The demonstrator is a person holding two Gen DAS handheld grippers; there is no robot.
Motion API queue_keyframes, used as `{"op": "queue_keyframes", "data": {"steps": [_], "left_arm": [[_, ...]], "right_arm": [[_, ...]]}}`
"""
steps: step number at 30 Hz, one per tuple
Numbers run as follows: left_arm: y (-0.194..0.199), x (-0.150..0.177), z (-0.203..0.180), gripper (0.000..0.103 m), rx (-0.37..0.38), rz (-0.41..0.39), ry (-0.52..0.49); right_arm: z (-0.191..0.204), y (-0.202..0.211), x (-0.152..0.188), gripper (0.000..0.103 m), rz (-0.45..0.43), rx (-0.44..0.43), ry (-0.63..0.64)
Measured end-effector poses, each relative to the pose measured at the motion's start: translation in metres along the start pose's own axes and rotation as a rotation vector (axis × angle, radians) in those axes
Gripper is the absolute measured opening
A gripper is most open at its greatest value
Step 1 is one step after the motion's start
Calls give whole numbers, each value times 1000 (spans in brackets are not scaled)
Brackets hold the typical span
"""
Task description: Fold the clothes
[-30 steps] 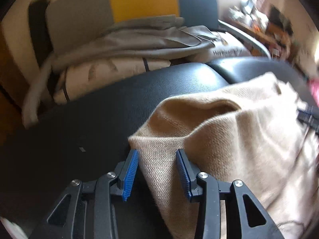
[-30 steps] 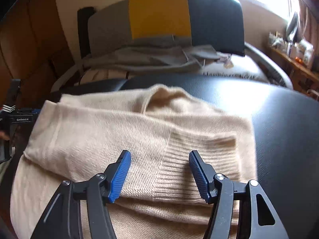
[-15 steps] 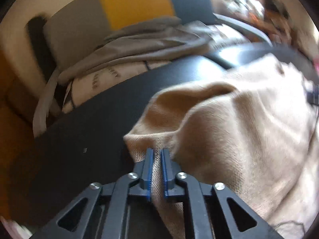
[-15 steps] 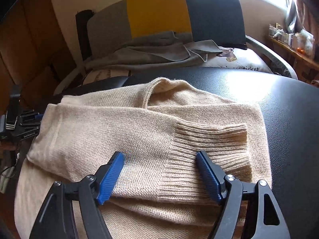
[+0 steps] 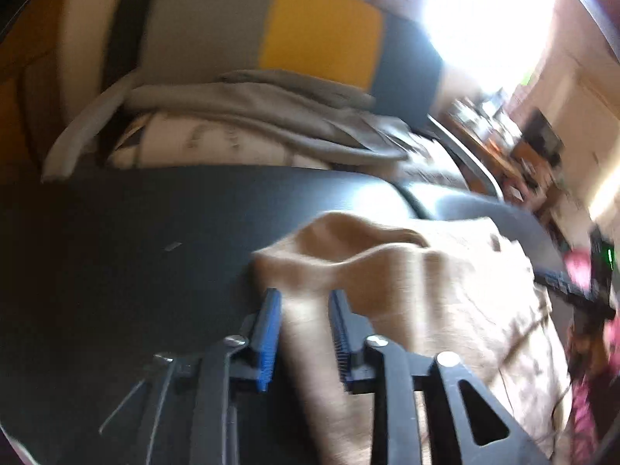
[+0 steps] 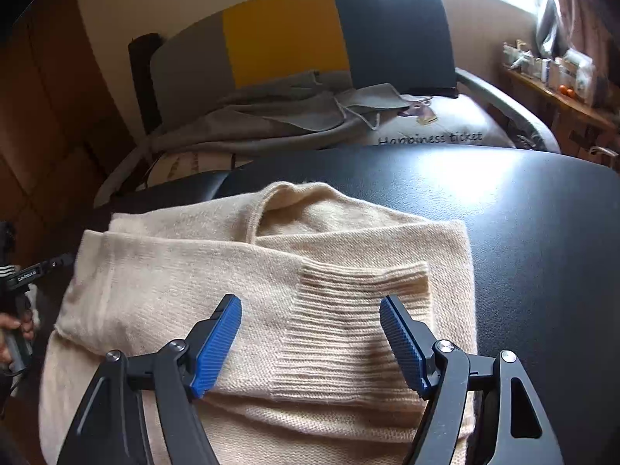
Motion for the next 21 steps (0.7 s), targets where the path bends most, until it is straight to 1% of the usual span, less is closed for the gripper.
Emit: {"op": "queue_keyframes", "data": {"steps": [1, 3, 5, 6, 7, 8, 9, 10, 11, 12, 13, 14, 15, 16, 17, 18, 19, 20, 21], "left_arm": [[-8, 0, -7, 46, -40, 29, -71], [-22, -1, -19, 46, -119, 88, -212], [-35, 6, -25, 48, -183, 131, -316], [-40, 3, -24, 49, -191, 129, -342], [-42, 1, -24, 51, -190, 121, -347], [-44, 0, -21, 56, -184, 122, -331], [-47, -1, -16, 61, -159, 129, -280], [-51, -1, -11, 61, -128, 136, -221], [-50, 0, -7, 58, -95, 133, -183], [-48, 1, -4, 48, -61, 126, -153], [-46, 2, -3, 40, -55, 114, -143], [-42, 4, -3, 14, -72, 102, -131], [-38, 5, -2, 8, -95, 90, -118], [-33, 5, -1, 8, -102, 69, -94], [-27, 5, 0, 7, -104, 46, -67], [-21, 4, 3, 7, -109, 18, -39], [-14, 3, 7, 7, -115, -12, -10], [-11, 3, 12, 7, -136, -22, 10], [-9, 5, 19, 3, -163, -26, 28]], "right_arm": [[-1, 0, -1, 78, 4, 10, 9], [-4, -1, -2, 80, 27, 30, 45], [-6, -6, 0, 83, 58, 62, 102], [-9, -10, 1, 83, 70, 89, 133], [-12, -12, 1, 83, 80, 117, 162], [-13, -17, 3, 83, 98, 121, 177], [-13, -21, 5, 83, 110, 106, 178], [-12, -24, 7, 83, 121, 87, 179], [-11, -30, 10, 83, 139, 77, 190], [-10, -33, 12, 83, 142, 80, 198], [-9, -33, 11, 75, 131, 79, 201], [-7, -32, 11, 57, 124, 66, 200], [-4, -31, 10, 48, 123, 64, 204], [-2, -29, 8, 27, 122, 65, 208], [0, -28, 7, 14, 121, 67, 213], [2, -27, 6, 14, 121, 68, 217], [5, -23, 3, 11, 113, 76, 229], [6, -19, -3, 11, 97, 90, 239], [8, -15, -8, 11, 80, 104, 248]]}}
Point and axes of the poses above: each gripper's, at about its wrist camera, not at the fingertips, and y roughly against the way its jaws point, z to its left, x to its underside, the point moved 10 cm from there along -y, roughly the way its jaws point, and after that the axes turned 3 degrees about z, right-handed, at the moved point
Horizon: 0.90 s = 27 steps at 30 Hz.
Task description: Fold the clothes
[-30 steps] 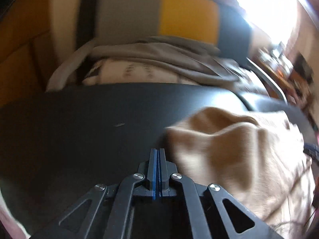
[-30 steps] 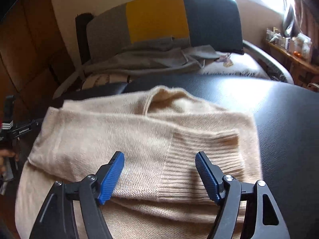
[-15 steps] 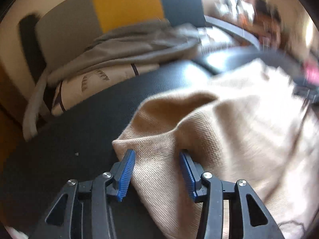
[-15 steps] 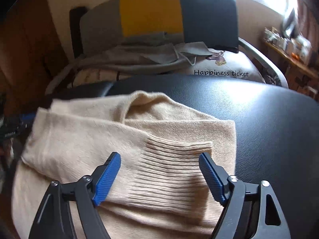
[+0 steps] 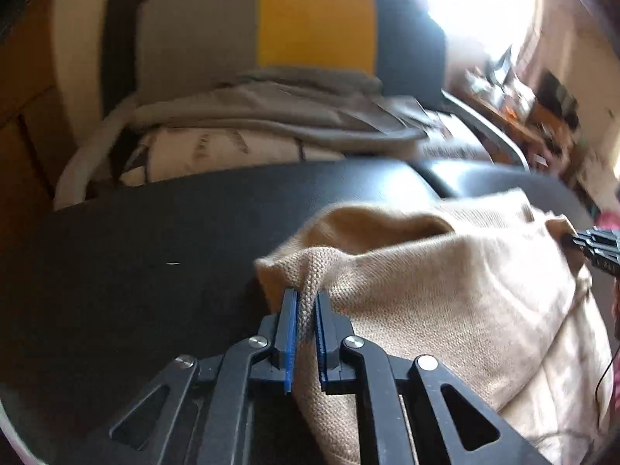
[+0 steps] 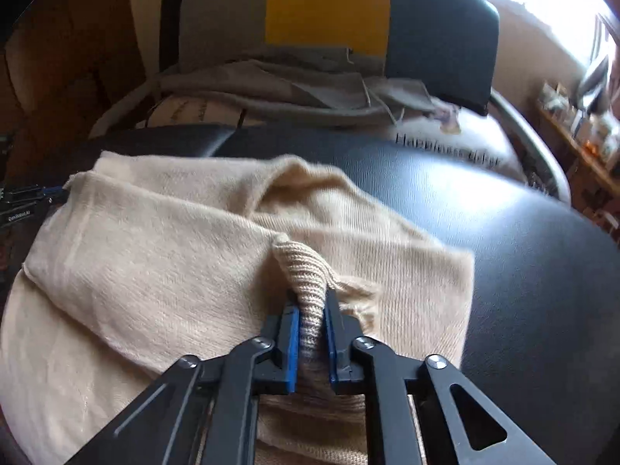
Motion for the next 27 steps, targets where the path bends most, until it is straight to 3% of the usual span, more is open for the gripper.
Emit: {"op": "queue_keyframes", "data": {"steps": [3, 7, 9, 11, 13, 15, 16, 17, 20, 22, 25, 27], "left_arm": [[0, 7, 10, 4, -21, 22, 3], [9, 7, 16, 13, -66, 24, -22], [19, 5, 18, 18, -51, 11, 12], [35, 1, 13, 19, -7, -33, 41], [49, -2, 5, 20, 26, -76, 52], [54, -3, -14, 23, 104, -101, 72], [54, 0, -26, 23, 127, -98, 67], [52, 5, -39, 23, 132, -89, 45], [36, 29, -71, 23, 124, -39, 0], [22, 48, -75, 23, 102, 5, 17], [20, 60, -69, 26, 83, -19, 24], [16, 60, -59, 26, 97, -19, 63]], "right_arm": [[-2, 2, -11, 11, -9, 47, 10], [7, -17, -4, 14, 32, 47, 32], [5, -18, -1, 22, 34, 58, 19], [1, -16, -1, 39, 27, 70, 3], [0, -5, -6, 49, -2, 77, -6], [3, 9, -13, 50, -50, 76, -2], [9, 14, -16, 56, -64, 63, 5], [15, 19, -19, 62, -76, 47, 13], [30, 21, -18, 67, -76, 34, 39], [36, 15, -11, 69, -53, 39, 56], [23, -7, 13, 72, 34, 15, -13], [13, -10, 20, 77, 12, -58, -96]]}}
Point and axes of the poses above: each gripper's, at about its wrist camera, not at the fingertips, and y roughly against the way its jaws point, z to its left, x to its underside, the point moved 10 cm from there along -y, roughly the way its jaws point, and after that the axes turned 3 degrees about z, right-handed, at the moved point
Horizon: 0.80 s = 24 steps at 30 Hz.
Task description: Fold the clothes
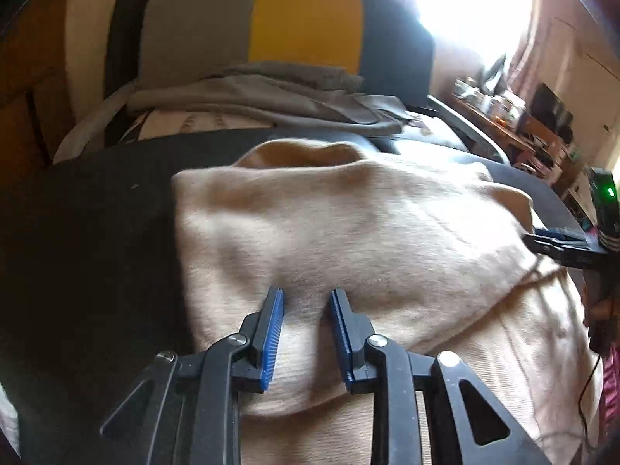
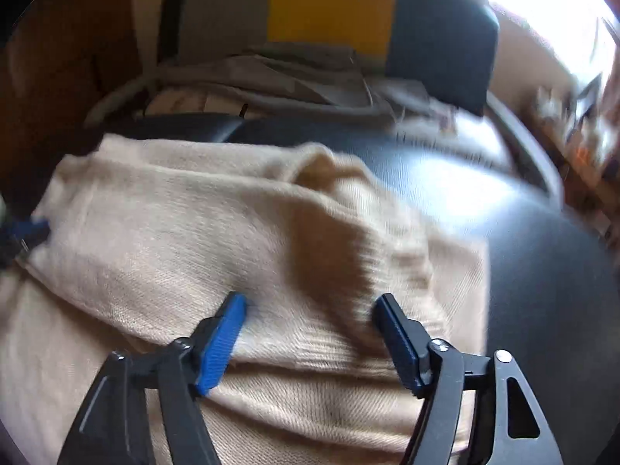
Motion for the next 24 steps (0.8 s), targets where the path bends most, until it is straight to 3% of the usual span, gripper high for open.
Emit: {"op": "queue_keyframes", "data": {"steps": [3, 9, 12, 15, 19, 24], "left_arm": [[-5, -5, 7, 26, 20, 1, 24], [-3, -6, 5, 27, -43, 28, -26], [26, -8, 10, 26, -74, 12, 42], [73, 3, 3, 28, -13, -57, 87], [115, 47, -20, 30, 28, -80, 54], [129, 122, -53, 30, 54, -16, 22]], "right_arm": [[-7, 1, 7, 79, -59, -79, -64], [2, -2, 5, 86, -57, -65, -52], [2, 4, 6, 86, -50, -60, -59], [3, 21, 12, 86, -34, -29, -60], [23, 55, 39, 87, -58, -68, -36], [48, 78, 101, 87, -15, -72, 2]]}}
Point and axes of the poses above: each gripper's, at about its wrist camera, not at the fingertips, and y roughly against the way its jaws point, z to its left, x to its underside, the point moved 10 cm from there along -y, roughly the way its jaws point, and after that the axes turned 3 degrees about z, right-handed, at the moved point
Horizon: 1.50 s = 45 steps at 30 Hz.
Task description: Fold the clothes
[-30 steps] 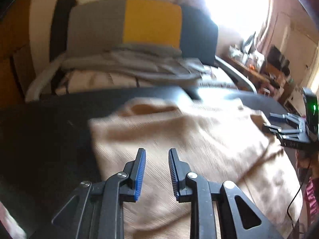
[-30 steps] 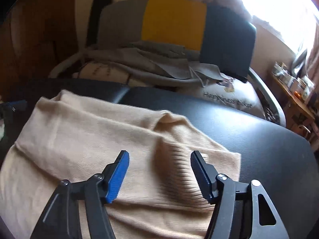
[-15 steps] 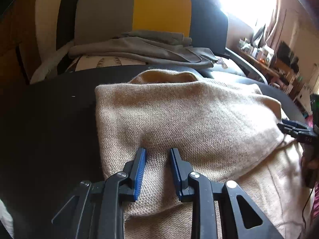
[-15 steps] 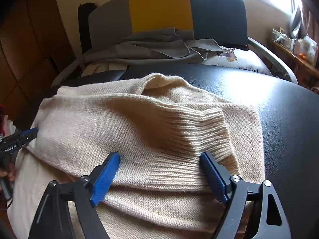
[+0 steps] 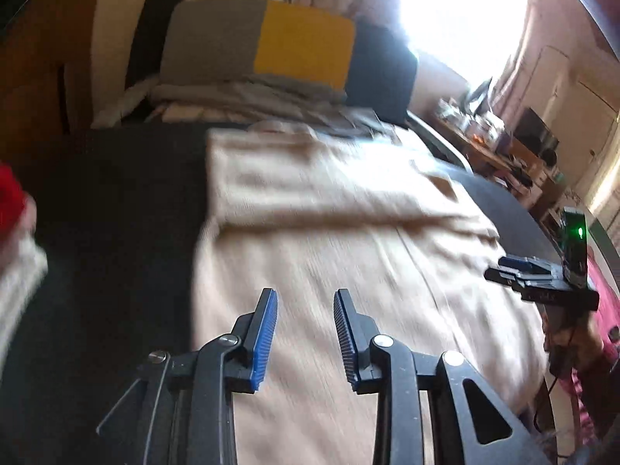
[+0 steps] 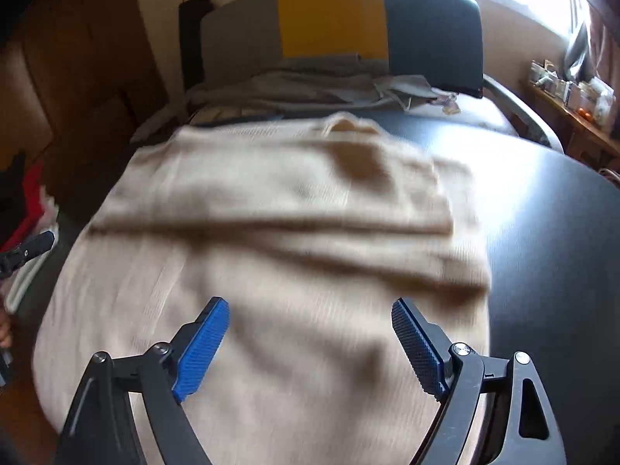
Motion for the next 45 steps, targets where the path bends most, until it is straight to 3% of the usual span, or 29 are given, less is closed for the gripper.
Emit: {"op": "queue_keyframes", "data": {"steps": [6, 10, 16, 18, 21, 27, 31, 35, 39, 45], "left_arm": [[-15, 42, 6, 33, -55, 15, 3], [-20, 34, 13, 33, -98, -15, 17], [-10, 34, 17, 33, -95, -3, 37], [1, 39, 17, 36, -83, -5, 43], [21, 58, 18, 38, -73, -20, 51], [44, 92, 31, 41, -30, -27, 149], [52, 99, 34, 42, -34, -12, 164], [55, 103, 42, 42, -47, -6, 167], [54, 105, 33, 46, -31, 15, 132], [52, 117, 9, 51, 23, 49, 26]], "right_arm": [[10, 15, 55, 90, 20, 43, 22], [9, 10, 59, 103, -10, 72, 37], [7, 7, 53, 103, -31, 61, 30], [6, 13, 56, 103, -8, 9, 22], [-6, 41, 64, 103, -12, -139, -94], [-56, 88, 102, 103, -16, -268, -353], [-60, 101, 116, 103, -53, -427, -474], [-28, 100, 120, 103, -6, -627, -480], [2, 93, 115, 103, 15, -741, -453], [22, 86, 116, 100, 52, -704, -342]]}}
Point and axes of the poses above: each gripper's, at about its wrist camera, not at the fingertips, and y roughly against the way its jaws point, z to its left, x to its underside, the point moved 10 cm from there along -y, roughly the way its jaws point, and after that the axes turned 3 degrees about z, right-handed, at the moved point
